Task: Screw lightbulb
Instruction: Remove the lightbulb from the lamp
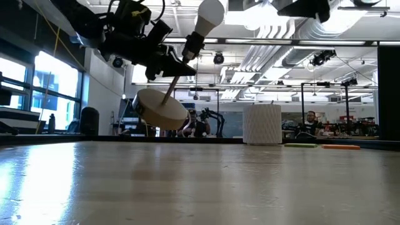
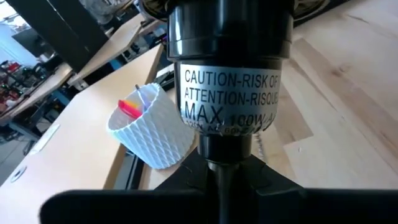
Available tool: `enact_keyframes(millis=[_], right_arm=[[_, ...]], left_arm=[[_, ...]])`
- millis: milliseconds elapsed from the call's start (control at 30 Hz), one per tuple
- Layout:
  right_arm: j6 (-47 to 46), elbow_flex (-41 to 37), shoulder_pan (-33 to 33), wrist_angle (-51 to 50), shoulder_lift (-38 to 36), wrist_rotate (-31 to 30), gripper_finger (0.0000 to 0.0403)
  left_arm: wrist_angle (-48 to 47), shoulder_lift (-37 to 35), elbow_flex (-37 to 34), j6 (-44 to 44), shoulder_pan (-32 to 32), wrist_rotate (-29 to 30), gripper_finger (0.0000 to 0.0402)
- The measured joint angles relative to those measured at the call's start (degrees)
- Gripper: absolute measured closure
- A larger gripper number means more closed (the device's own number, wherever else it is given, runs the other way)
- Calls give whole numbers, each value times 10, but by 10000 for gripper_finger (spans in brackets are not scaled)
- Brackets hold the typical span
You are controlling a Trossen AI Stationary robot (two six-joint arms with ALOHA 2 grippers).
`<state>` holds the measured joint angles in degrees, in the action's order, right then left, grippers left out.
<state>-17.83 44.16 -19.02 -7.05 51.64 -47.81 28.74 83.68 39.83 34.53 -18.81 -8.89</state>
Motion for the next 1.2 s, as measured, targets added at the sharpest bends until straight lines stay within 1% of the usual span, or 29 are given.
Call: enact_keyframes(millis=[133, 200, 300, 433, 567, 633, 733, 833, 967, 1033, 1100, 1200], right_arm=[[12, 0, 48, 18, 25, 95, 119], [27, 0, 61, 35, 47, 120, 119], [33, 0, 62, 84, 81, 119, 119], [64, 0, 37, 146, 130, 121, 119], [111, 0, 8, 221, 168, 62, 119], [140, 0, 3, 262, 178, 38, 119], [171, 0, 3, 307, 180, 35, 119], [211, 0, 3, 324, 180, 35, 119], [290, 2, 4, 324, 180, 35, 118], [325, 21, 13, 291, 180, 35, 113], [331, 62, 26, 220, 180, 35, 104], [305, 137, 39, 80, 192, 37, 88]], left_arm=[[-6, 0, 0, 3, 5, 0, 381], [-13, 0, 0, 4, 10, 1, 381], [-16, 0, 0, -11, 20, 5, 381], [-35, 0, 0, 8, 34, 7, 380], [-35, 0, 0, -3, 40, 19, 380], [-41, 0, 0, -9, 42, 20, 380], [-42, 0, 0, -15, 44, 20, 380], [-42, 0, 0, -14, 44, 20, 380], [-41, 0, 0, -14, 43, 20, 380], [-41, 0, 0, -15, 43, 20, 380], [-44, 0, 0, -14, 44, 20, 380], [-51, 0, 0, -15, 46, 21, 380]])
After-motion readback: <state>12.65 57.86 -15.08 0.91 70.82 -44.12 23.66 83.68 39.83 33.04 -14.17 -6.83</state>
